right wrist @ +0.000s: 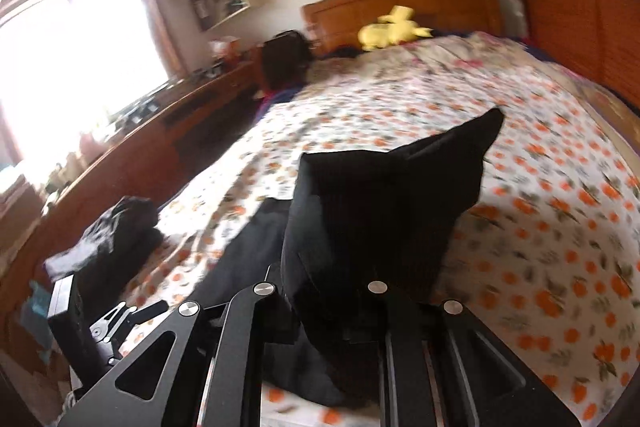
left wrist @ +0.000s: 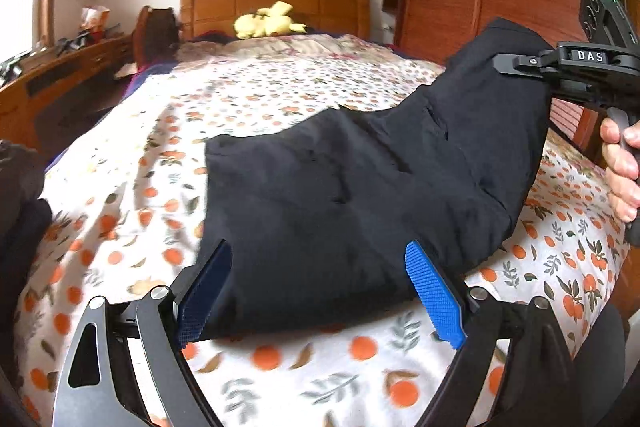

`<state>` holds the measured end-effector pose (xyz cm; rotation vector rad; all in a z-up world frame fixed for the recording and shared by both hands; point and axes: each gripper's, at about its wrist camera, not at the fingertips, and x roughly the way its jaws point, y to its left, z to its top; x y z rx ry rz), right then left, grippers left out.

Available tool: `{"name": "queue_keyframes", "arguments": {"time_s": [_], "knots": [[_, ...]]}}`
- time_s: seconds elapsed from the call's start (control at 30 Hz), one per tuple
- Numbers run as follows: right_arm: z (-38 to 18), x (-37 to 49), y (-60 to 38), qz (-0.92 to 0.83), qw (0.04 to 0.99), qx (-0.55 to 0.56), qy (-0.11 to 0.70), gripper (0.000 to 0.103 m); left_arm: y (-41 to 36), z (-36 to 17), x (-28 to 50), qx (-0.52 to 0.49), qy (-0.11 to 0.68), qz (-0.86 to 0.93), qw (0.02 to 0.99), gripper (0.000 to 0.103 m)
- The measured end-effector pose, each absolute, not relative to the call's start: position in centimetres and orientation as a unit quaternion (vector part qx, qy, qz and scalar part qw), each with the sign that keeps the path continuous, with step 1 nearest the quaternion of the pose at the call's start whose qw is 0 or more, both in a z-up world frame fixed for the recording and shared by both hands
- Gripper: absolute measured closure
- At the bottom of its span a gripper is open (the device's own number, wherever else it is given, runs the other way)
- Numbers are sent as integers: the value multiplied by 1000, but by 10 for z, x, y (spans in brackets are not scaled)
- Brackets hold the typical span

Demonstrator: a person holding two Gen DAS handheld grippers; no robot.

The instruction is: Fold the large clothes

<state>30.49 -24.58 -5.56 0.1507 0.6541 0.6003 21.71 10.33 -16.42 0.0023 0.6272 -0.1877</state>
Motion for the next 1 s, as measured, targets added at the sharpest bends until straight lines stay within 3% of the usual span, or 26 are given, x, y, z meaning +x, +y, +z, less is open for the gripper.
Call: {"name": "queue_keyframes", "arguments": {"time_s": [0.33, 0.67, 0.73, 0.77, 0.8, 0.83, 1.0], "knots": [[-52, 304, -134, 365, 873, 28, 322, 92, 149, -150, 200, -27, 289, -59, 955, 13], [-103, 309, -88, 374, 836, -32, 399, 89, 169, -146, 198, -44, 287, -39, 956, 13], [-101, 304, -90, 367, 842, -40, 392, 82, 169, -147, 198, -43, 287, -39, 956, 13], [-95, 300, -92, 364, 849, -43, 380, 65, 168, -147, 198, -42, 287, -39, 956, 13], [-88, 296, -96, 362, 856, -40, 367, 41, 168, -147, 198, -42, 287, -39, 956, 13], [-80, 293, -100, 366, 859, -37, 355, 38, 167, -147, 198, -42, 288, -39, 956, 13], [-54, 287, -120, 366, 871, -41, 326, 40, 167, -148, 203, -43, 287, -41, 956, 13]]}}
